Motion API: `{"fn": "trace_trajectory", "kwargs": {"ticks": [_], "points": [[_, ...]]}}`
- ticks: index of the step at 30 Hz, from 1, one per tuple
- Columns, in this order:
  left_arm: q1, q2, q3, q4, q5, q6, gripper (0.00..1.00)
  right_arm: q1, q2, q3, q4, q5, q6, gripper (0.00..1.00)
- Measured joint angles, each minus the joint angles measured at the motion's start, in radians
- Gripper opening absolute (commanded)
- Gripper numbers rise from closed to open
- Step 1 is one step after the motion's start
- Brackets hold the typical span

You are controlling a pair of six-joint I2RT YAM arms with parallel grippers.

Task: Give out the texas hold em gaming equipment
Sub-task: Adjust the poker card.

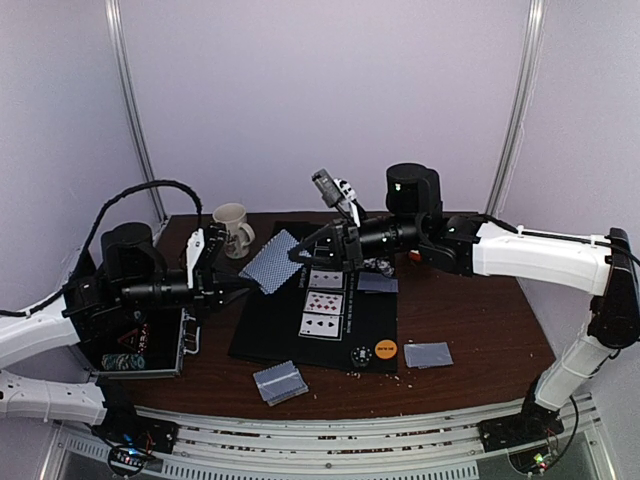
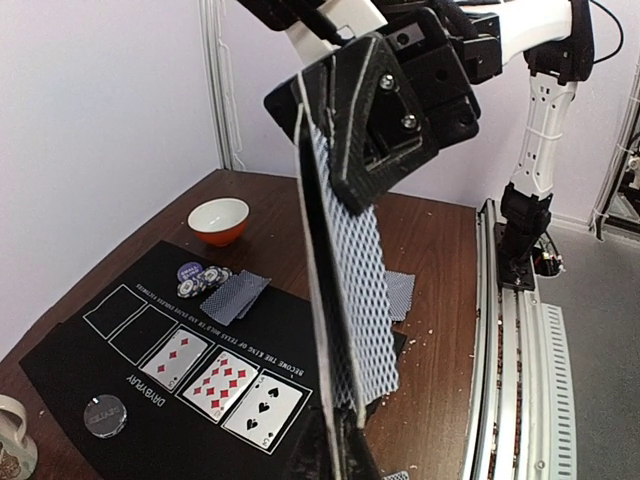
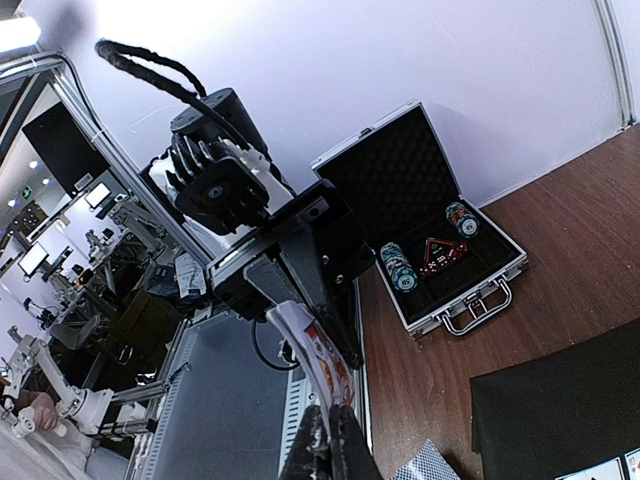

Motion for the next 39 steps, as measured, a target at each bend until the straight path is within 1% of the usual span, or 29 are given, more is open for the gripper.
{"fn": "trace_trajectory", "kwargs": {"ticks": [6,7,9,15,16,17,19,24,31,39], "points": [[0.000,-0.001,-0.009,0.019,-0.025,0.001,0.01,-0.001,0.000,0.000,0.005,-0.016,0.004,0.00],[0.000,-0.002,-0.013,0.027,-0.029,0.000,0.06,-0.001,0.000,0.000,0.007,-0.018,0.004,0.00],[0.000,-0.002,-0.016,0.039,-0.032,-0.002,0.11,-0.001,0.000,0.000,0.010,-0.019,0.005,0.00],[0.000,-0.001,-0.022,0.108,-0.004,-0.026,0.16,-0.001,0.001,0.000,0.013,-0.023,0.007,0.00],[0.000,-0.001,-0.025,0.121,0.002,-0.029,0.16,-0.001,0.001,0.000,0.013,-0.023,0.007,0.00],[0.000,-0.001,-0.029,0.134,0.009,-0.031,0.13,-0.001,0.001,0.000,0.013,-0.023,0.007,0.00],[0.000,0.000,-0.036,0.150,0.027,-0.037,0.00,-0.001,0.001,0.000,0.013,-0.023,0.006,0.00],[0.000,0.001,-0.037,0.156,0.037,-0.046,0.00,-0.001,0.001,0.000,0.008,-0.015,-0.001,0.00],[-0.011,0.001,-0.037,0.140,-0.054,-0.058,0.00,-0.016,0.001,-0.018,-0.005,0.036,-0.013,0.00],[-0.016,0.008,-0.037,0.123,-0.082,-0.064,0.00,-0.020,0.001,-0.048,-0.002,0.051,-0.014,0.01]]}}
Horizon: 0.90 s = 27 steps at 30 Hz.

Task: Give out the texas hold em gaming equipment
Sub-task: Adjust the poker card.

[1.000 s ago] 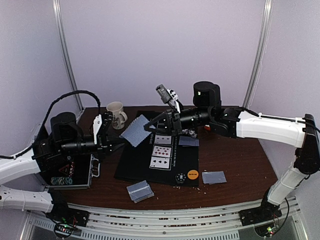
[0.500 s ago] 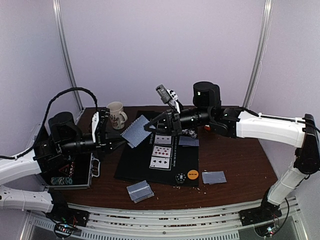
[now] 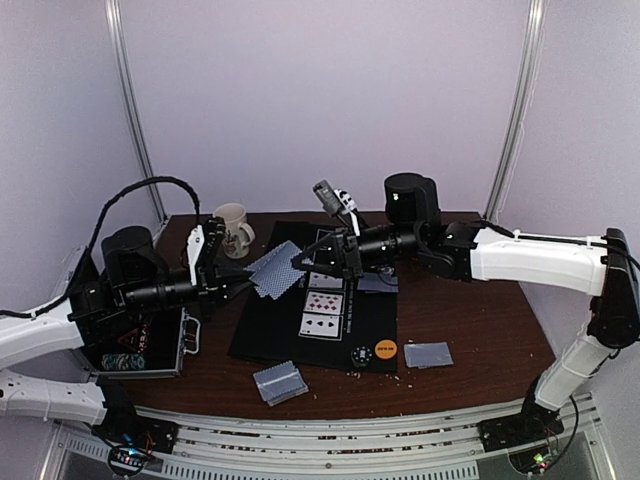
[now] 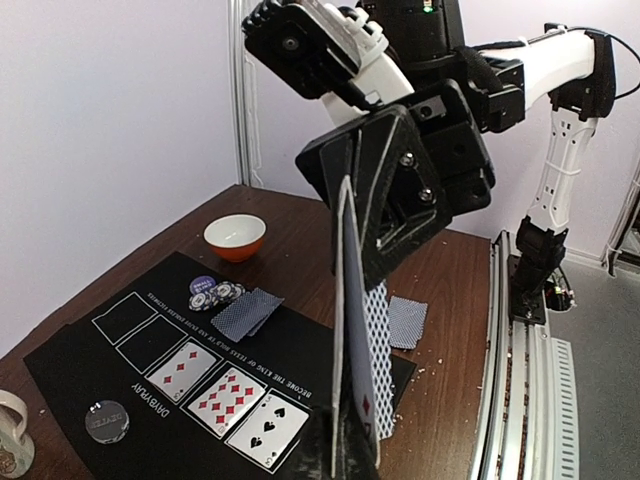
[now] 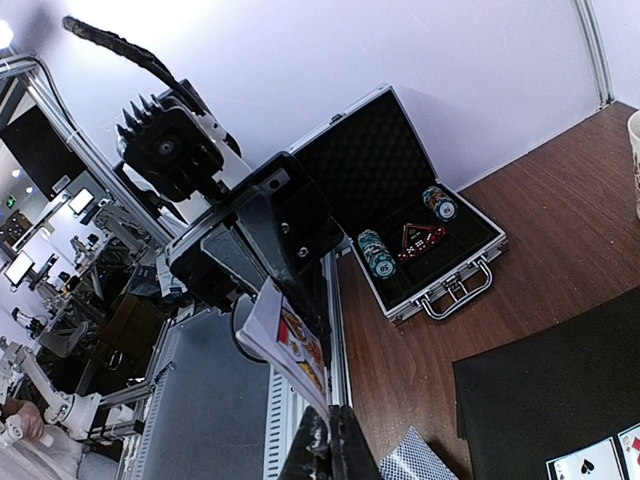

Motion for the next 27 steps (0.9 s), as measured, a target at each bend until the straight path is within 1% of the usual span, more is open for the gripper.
{"fn": "trace_trajectory", "kwargs": {"ticks": [5,10,16,20,23,27], "points": [[-0.001,0.024,0.000,-0.001,-0.009,-0.015,0.00,-0.007,0.000,-0.018,-0.008,0.015,-0.003,0.02],[0.013,0.106,0.001,0.024,-0.033,-0.044,0.00,-0.033,0.013,-0.050,-0.018,0.041,0.005,0.03],[0.078,0.243,-0.006,0.059,-0.036,-0.066,0.00,-0.084,0.114,-0.079,0.016,0.063,0.029,0.04],[0.110,0.319,-0.024,0.087,-0.064,-0.078,0.00,-0.120,0.176,-0.102,0.014,0.087,0.044,0.04],[0.119,0.372,-0.028,0.105,-0.087,-0.087,0.00,-0.143,0.224,-0.116,0.014,0.098,0.051,0.00],[0.121,0.430,-0.030,0.113,-0.124,-0.104,0.00,-0.161,0.270,-0.121,0.014,0.108,0.064,0.00]]}}
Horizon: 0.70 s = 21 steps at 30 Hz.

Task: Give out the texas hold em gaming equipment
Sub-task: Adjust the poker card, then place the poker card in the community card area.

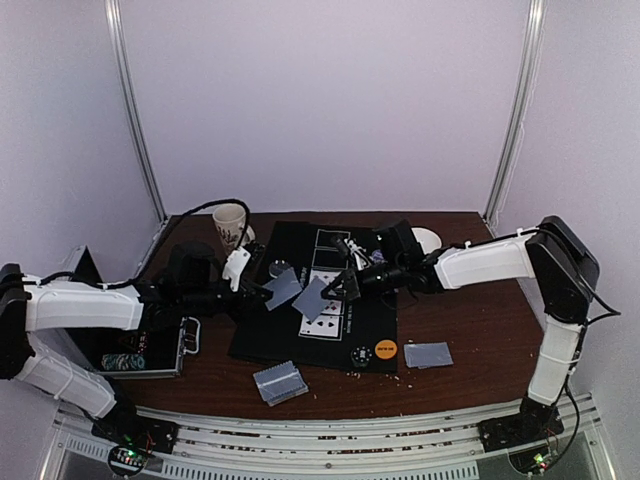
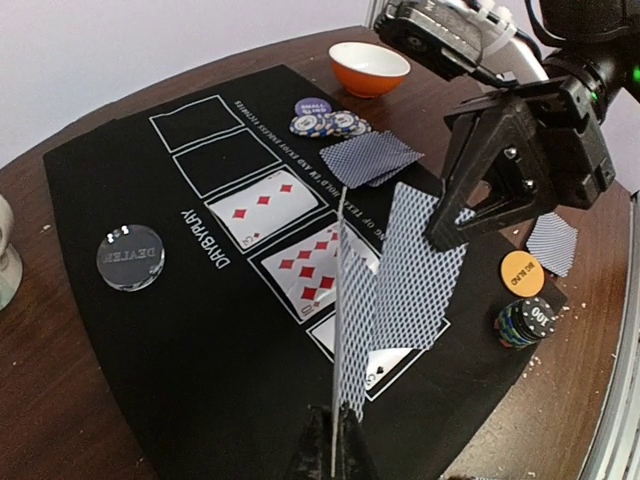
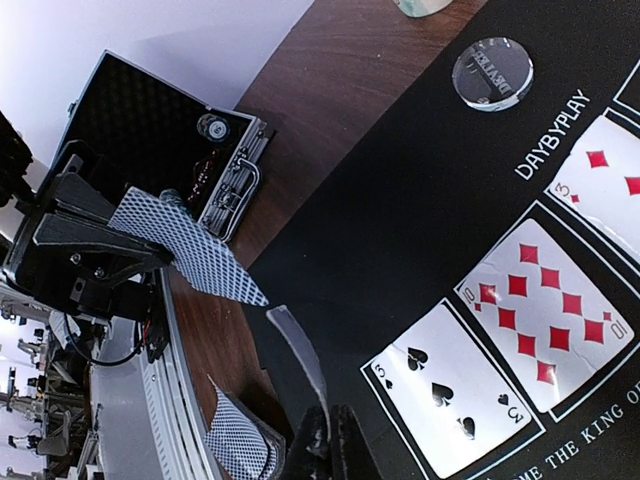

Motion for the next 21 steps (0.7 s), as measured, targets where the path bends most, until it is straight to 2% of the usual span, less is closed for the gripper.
{"fn": "trace_trajectory", "kwargs": {"ticks": [6,13,17,21], "points": [[0.004,-0.032,0.005,-0.056,-0.124,-0.023,0.00,-0.022,-0.006,0.000,0.047,0.048,0.130,0.00],[0.029,-0.091,0.066,-0.166,-0.303,-0.050,0.00,-0.064,0.005,0.050,0.117,0.389,0.408,0.00],[0.032,-0.106,0.074,-0.196,-0.344,-0.057,0.00,-0.072,0.122,0.168,0.165,0.577,0.533,0.00],[0.032,-0.115,0.074,-0.211,-0.357,-0.056,0.00,-0.072,0.264,0.305,0.157,0.696,0.633,0.00]]}}
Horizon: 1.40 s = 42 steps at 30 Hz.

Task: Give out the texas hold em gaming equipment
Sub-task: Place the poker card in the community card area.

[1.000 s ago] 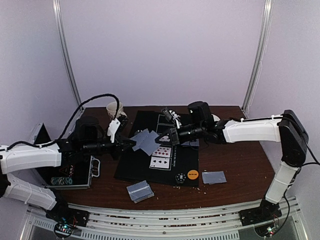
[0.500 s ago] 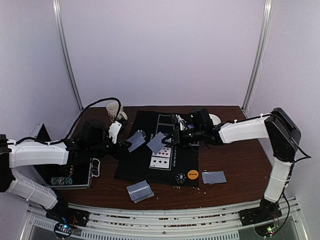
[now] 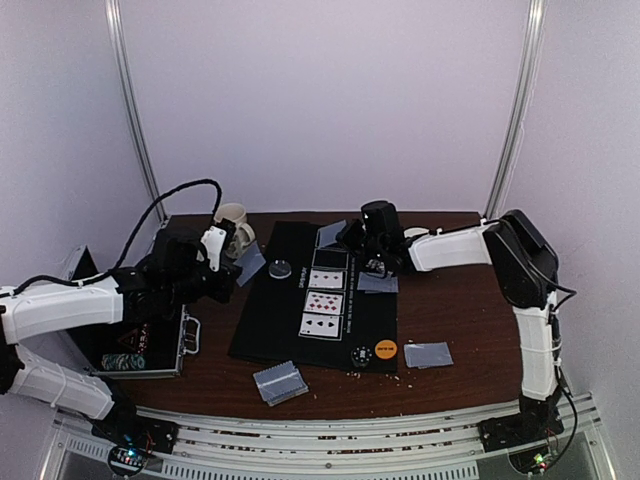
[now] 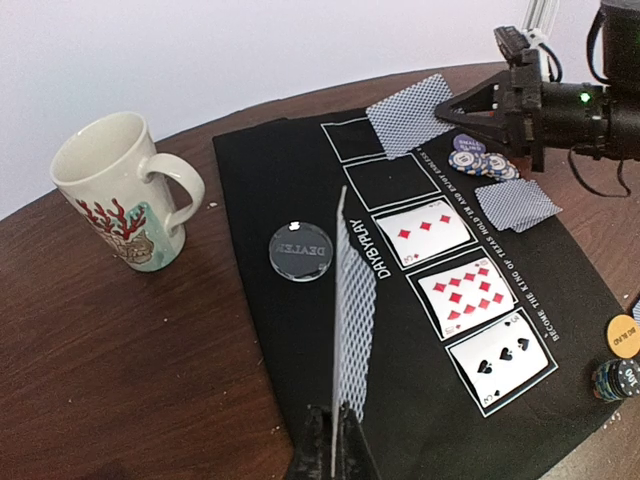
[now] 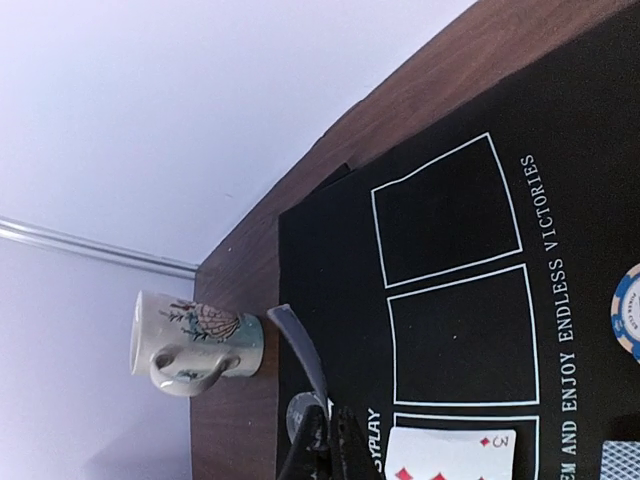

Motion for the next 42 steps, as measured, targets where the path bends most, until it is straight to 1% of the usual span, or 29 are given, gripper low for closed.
{"fn": "trace_trajectory", "kwargs": {"ticks": [4,8,10,19,27,42], "points": [[0.000,-0.005,0.000,-0.002,-0.003,0.007,0.00,0.000,0.098,0.095,-0.026,0.067,0.089,0.00],[0.001,-0.014,0.000,-0.002,-0.003,0.013,0.00,0.000,0.183,0.193,-0.066,0.087,0.163,0.00],[0.002,-0.017,0.000,-0.002,-0.002,0.015,0.00,0.000,0.210,0.216,-0.072,0.089,0.195,0.00],[0.005,-0.025,0.000,-0.002,-0.001,0.018,0.00,0.000,0.237,0.216,-0.100,0.060,0.264,0.00],[0.008,-0.025,0.000,-0.002,0.000,0.018,0.00,-0.005,0.259,0.215,-0.097,0.006,0.268,0.00],[0.008,-0.025,0.000,-0.002,0.000,0.018,0.00,-0.033,0.264,0.191,-0.104,-0.031,0.250,0.00]]}}
